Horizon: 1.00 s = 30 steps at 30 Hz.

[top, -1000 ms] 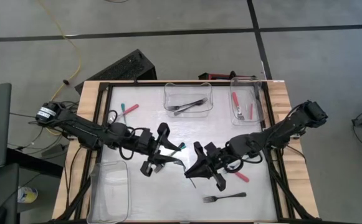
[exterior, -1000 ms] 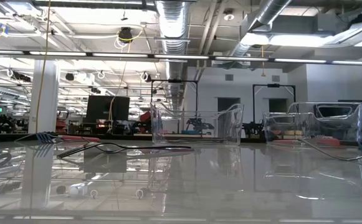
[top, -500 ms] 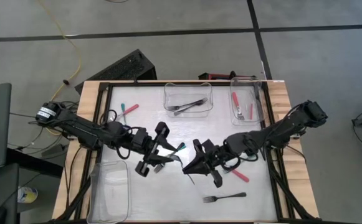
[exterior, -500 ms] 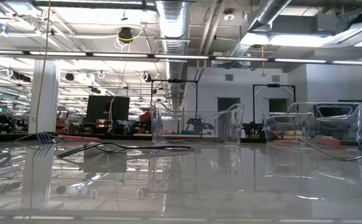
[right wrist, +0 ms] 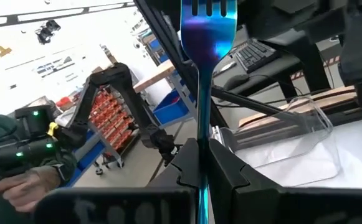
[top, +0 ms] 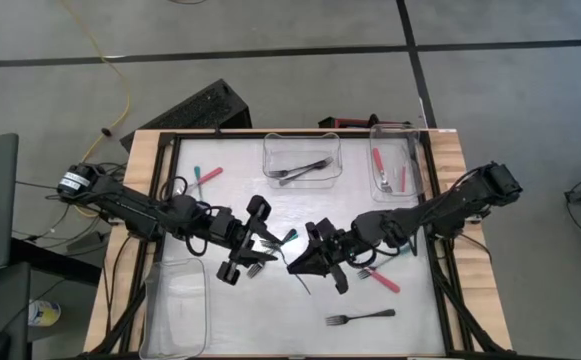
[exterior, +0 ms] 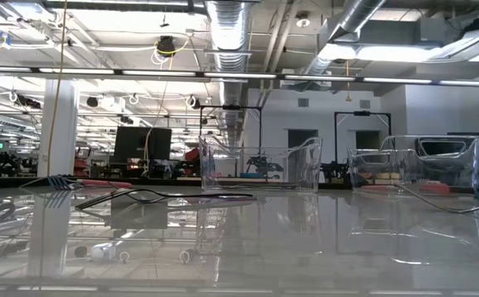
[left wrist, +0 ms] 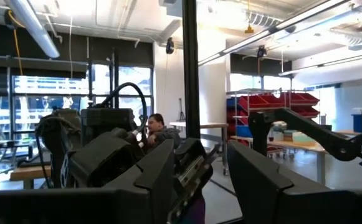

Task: Sort silverware by color (type)
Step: Put the bottom left blue fork into the bottom left transparent bin

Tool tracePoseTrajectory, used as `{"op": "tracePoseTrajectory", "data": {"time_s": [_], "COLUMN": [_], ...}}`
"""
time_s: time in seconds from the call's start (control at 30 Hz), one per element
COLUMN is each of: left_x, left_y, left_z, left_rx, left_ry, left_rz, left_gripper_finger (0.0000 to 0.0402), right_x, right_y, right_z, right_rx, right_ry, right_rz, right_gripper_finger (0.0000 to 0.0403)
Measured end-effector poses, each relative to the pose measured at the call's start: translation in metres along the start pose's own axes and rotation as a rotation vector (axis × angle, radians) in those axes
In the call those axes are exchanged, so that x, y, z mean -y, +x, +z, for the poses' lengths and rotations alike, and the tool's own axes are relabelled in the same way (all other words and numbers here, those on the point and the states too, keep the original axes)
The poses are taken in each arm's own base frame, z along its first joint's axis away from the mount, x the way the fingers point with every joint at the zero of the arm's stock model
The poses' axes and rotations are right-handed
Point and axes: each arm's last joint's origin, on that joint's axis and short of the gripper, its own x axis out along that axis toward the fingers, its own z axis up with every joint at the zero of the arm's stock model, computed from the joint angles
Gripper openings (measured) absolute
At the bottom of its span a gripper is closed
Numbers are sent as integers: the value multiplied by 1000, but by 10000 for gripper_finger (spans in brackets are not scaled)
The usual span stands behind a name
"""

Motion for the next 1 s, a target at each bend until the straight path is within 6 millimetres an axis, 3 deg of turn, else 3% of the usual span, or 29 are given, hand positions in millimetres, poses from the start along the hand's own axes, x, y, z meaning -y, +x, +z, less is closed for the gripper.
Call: {"op": "tracePoseTrajectory", "data": {"time_s": [0.27, 0.7, 0.83, 1.0], "left_x": [-2, -3, 0, 2], "left_y": [0, -1, -7, -21], "left_z": [-2, -5, 2, 18], "left_rx": [-25, -79, -169, -281], "left_ry": [45, -14, -23, -21], "left_rz": [10, 54, 78, 125], "left_gripper_finger": [9, 0, 0, 0], "right_x": [0, 5, 10, 15], "right_y": [0, -1, -1, -1], "right_z": [1, 4, 4, 7], "right_rx": [3, 7, 0, 23], "right_ry": [4, 54, 72, 44], "right_rz": [8, -11, -45, -84], "right_gripper_finger": [34, 75, 113, 190]}}
